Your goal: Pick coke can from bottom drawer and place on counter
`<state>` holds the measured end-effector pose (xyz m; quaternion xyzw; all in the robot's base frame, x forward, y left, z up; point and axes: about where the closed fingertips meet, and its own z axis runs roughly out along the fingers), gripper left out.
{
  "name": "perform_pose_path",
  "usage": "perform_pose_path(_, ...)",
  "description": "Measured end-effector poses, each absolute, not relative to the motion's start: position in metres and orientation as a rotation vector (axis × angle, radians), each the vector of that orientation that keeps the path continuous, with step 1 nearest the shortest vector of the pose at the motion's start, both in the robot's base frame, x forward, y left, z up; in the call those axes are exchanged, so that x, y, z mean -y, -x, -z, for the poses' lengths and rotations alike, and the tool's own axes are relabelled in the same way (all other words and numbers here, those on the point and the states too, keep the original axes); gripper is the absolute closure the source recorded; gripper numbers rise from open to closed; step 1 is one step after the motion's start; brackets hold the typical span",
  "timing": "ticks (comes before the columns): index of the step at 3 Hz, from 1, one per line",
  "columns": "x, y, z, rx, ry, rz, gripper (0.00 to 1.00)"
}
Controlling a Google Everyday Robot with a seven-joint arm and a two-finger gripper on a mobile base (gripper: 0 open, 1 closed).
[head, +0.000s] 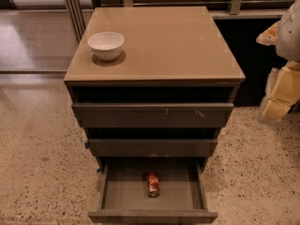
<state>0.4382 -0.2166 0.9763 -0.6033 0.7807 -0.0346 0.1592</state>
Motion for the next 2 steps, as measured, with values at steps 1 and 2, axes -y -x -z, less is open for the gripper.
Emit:
perform_pose_path(1, 0.2166, -0.4382, -0.9763, -2.231, 1.724, 0.099, 0.0)
perform_pose_path(2, 0.217, -0.4395, -0.9701, -2.213, 1.673, 0.104, 0.0)
